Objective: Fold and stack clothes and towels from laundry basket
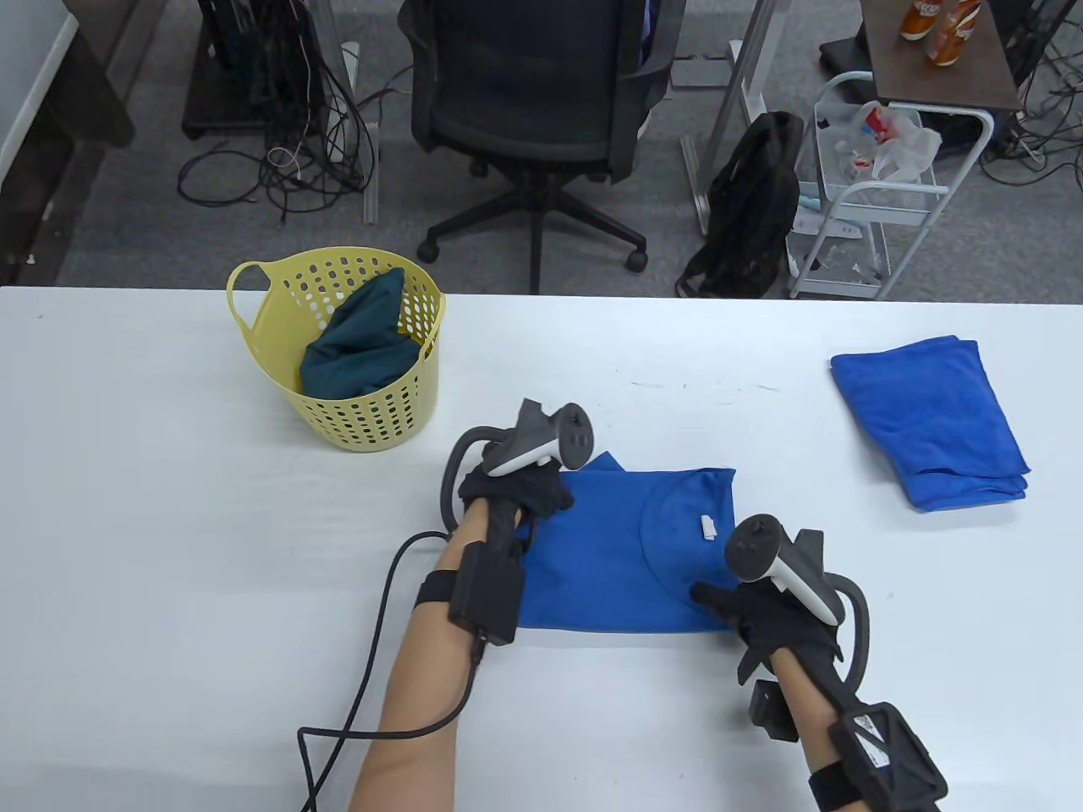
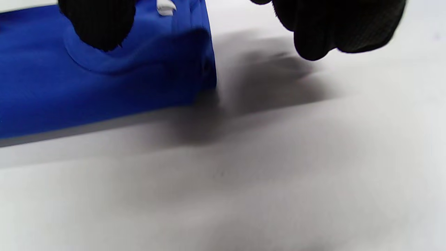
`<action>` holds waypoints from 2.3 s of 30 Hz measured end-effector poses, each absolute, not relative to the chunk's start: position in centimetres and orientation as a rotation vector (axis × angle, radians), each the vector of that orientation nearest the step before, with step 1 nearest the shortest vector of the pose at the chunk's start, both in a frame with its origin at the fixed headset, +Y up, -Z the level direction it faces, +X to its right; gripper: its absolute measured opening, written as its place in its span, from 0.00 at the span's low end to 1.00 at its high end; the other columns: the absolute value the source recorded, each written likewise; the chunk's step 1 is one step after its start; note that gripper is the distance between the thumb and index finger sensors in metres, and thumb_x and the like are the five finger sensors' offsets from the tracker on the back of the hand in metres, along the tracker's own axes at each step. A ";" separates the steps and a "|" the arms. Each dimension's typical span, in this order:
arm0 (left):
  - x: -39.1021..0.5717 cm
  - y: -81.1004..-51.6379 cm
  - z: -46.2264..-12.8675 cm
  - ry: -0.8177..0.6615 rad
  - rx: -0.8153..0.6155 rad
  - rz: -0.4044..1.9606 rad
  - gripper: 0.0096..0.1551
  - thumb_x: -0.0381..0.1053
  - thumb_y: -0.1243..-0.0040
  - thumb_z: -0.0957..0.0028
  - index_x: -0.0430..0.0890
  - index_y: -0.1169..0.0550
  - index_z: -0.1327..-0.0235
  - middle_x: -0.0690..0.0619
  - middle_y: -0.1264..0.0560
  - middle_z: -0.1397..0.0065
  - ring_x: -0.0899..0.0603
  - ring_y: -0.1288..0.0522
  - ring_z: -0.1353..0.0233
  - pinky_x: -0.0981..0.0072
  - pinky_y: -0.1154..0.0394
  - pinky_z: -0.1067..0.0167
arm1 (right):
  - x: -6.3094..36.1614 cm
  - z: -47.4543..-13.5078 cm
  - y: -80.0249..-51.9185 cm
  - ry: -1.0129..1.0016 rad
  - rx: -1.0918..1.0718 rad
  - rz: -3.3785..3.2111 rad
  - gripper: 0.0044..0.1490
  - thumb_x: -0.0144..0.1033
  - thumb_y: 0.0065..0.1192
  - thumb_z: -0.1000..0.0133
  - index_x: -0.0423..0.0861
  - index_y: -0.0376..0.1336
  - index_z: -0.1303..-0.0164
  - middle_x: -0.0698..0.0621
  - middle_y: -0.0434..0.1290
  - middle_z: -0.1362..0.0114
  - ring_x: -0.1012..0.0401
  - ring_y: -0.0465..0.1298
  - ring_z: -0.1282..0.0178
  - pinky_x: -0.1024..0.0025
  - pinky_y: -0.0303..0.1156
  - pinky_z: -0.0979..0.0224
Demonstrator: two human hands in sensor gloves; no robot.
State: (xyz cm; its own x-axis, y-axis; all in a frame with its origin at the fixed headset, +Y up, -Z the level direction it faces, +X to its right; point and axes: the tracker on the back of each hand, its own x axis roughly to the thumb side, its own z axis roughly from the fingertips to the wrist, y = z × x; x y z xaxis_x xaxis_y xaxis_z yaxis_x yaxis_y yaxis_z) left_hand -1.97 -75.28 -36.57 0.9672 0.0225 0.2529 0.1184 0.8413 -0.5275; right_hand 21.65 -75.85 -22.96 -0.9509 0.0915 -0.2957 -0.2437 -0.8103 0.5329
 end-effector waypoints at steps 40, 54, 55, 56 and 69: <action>-3.3 -77.1 -34.3 -0.256 -0.448 0.074 0.25 0.60 0.33 0.46 0.64 0.27 0.35 0.48 0.26 0.28 0.50 0.21 0.38 0.58 0.18 0.38 | 18.4 -23.7 -76.3 -0.003 -0.616 2.357 0.28 0.33 0.52 0.34 0.33 0.52 0.29 0.31 0.68 0.28 0.39 0.76 0.36 0.42 0.74 0.34; -5.1 -77.3 -35.3 -0.386 -0.767 0.289 0.36 0.57 0.34 0.42 0.66 0.35 0.20 0.49 0.52 0.08 0.48 0.28 0.25 0.53 0.23 0.30 | 17.1 -23.5 -78.2 0.332 -0.192 2.049 0.45 0.41 0.58 0.33 0.38 0.44 0.12 0.20 0.30 0.19 0.29 0.55 0.25 0.40 0.68 0.29; -4.9 -77.3 -35.3 -0.396 -0.765 0.259 0.40 0.56 0.32 0.43 0.63 0.37 0.19 0.50 0.53 0.08 0.49 0.29 0.26 0.55 0.22 0.31 | 16.7 -23.7 -78.5 0.329 -0.216 2.065 0.51 0.40 0.61 0.35 0.34 0.41 0.12 0.21 0.29 0.19 0.31 0.57 0.26 0.45 0.70 0.29; -4.6 -77.5 -35.2 -0.400 -0.758 0.212 0.46 0.55 0.30 0.45 0.60 0.42 0.16 0.51 0.55 0.08 0.51 0.29 0.26 0.57 0.22 0.31 | 16.4 -23.8 -78.7 0.327 -0.235 2.078 0.57 0.40 0.64 0.36 0.30 0.36 0.14 0.22 0.27 0.20 0.33 0.58 0.26 0.49 0.72 0.30; -3.7 -78.5 -31.2 -0.516 -0.486 0.576 0.63 0.50 0.22 0.52 0.46 0.51 0.14 0.43 0.54 0.09 0.51 0.20 0.40 0.75 0.13 0.51 | 17.3 -26.5 -75.9 0.285 -0.158 2.352 0.68 0.22 0.76 0.48 0.39 0.31 0.14 0.31 0.34 0.13 0.49 0.73 0.37 0.66 0.81 0.46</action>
